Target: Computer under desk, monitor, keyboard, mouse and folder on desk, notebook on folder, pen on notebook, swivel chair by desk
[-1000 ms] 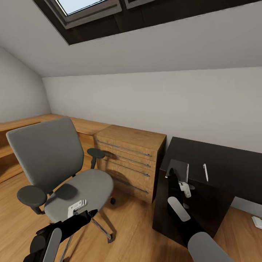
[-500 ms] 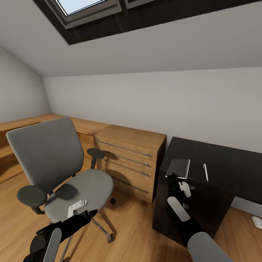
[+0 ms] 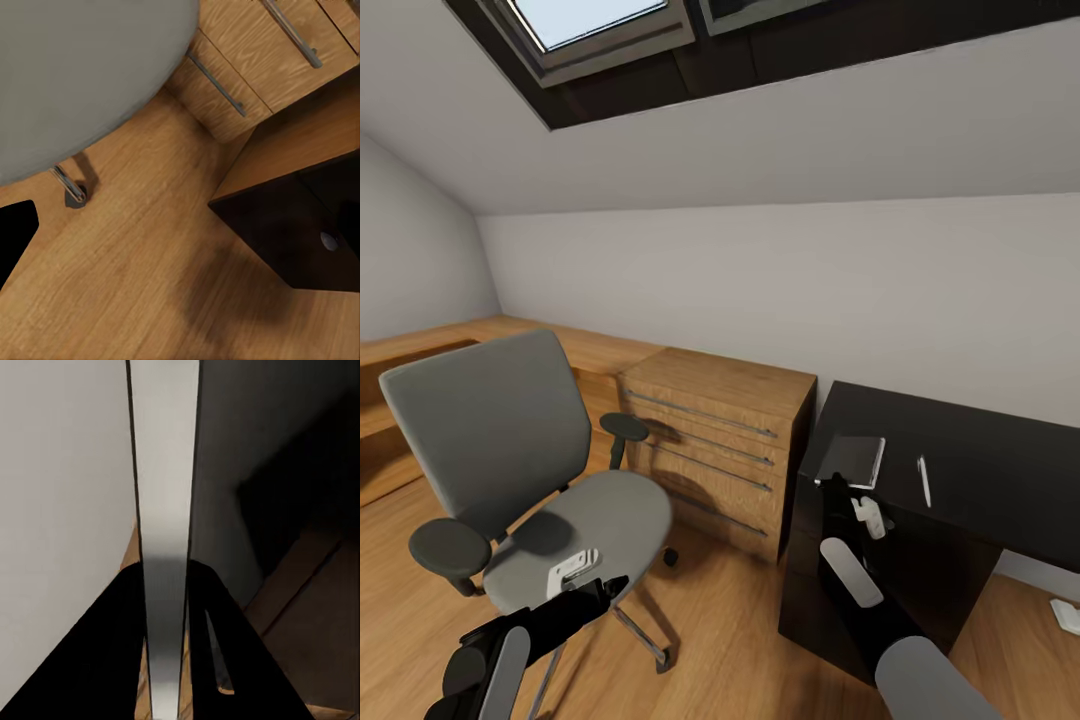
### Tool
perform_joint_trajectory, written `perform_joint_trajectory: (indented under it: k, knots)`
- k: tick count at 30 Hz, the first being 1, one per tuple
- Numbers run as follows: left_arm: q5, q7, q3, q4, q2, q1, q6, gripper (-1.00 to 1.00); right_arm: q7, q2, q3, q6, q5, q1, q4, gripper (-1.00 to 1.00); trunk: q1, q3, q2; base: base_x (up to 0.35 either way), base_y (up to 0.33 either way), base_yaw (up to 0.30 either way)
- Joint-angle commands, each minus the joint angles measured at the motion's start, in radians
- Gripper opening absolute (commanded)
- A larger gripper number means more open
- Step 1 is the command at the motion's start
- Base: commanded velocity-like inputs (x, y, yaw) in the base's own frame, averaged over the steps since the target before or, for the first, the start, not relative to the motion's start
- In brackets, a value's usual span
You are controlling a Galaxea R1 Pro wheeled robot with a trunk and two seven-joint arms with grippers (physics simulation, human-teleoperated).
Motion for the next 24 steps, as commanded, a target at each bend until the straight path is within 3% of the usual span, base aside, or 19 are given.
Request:
perform_joint_trajectory:
  k: [1, 3, 10, 16, 17, 20, 24]
  knots:
    - [-0.005, -0.007, 0.003, 0.003, -0.001, -0.001, 0.005, 1.0, 0.002, -0.002, 0.005, -0.007, -0.012, -0.001, -0.023, -1.0, -0.004, 0.002, 0.007, 0.0, 0.0, 0.0]
    - [-0.005, -0.007, -0.004, 0.01, -0.001, -0.001, 0.005, 1.0, 0.001, -0.003, 0.005, -0.007, -0.008, 0.0, -0.066, -1.0, -0.012, 0.008, 0.021, 0.0, 0.0, 0.0]
    - [-0.005, -0.004, -0.077, 0.017, 0.0, -0.001, 0.004, 1.0, 0.0, -0.014, 0.006, -0.006, -0.006, 0.001, -0.093, -1.0, -0.039, 0.03, 0.07, 0.0, 0.0, 0.0]
    - [-0.007, -0.003, -0.101, 0.037, 0.0, -0.001, 0.003, 1.0, -0.017, -0.041, 0.007, 0.0, -0.006, 0.038, -0.19, -1.0, -0.062, 0.049, 0.112, 0.0, 0.0, 0.0]
    - [-0.007, -0.002, -0.124, 0.042, 0.0, -0.001, 0.003, 1.0, -0.072, -0.067, 0.009, 0.01, 0.009, 0.074, -0.284, -1.0, -0.065, 0.052, 0.119, 0.0, 0.0, 0.0]
    - [-0.007, -0.002, -0.132, 0.043, 0.0, -0.001, 0.002, 1.0, -0.116, -0.087, 0.01, 0.041, 0.04, 0.098, -0.347, -1.0, -0.077, 0.062, 0.14, 0.0, 0.0, 0.0]
    - [-0.008, -0.003, -0.136, 0.044, 0.0, -0.001, 0.002, 1.0, -0.187, -0.118, 0.01, 0.167, 0.094, 0.131, -0.448, -1.0, -0.092, 0.074, 0.168, 0.0, 0.0, 0.0]
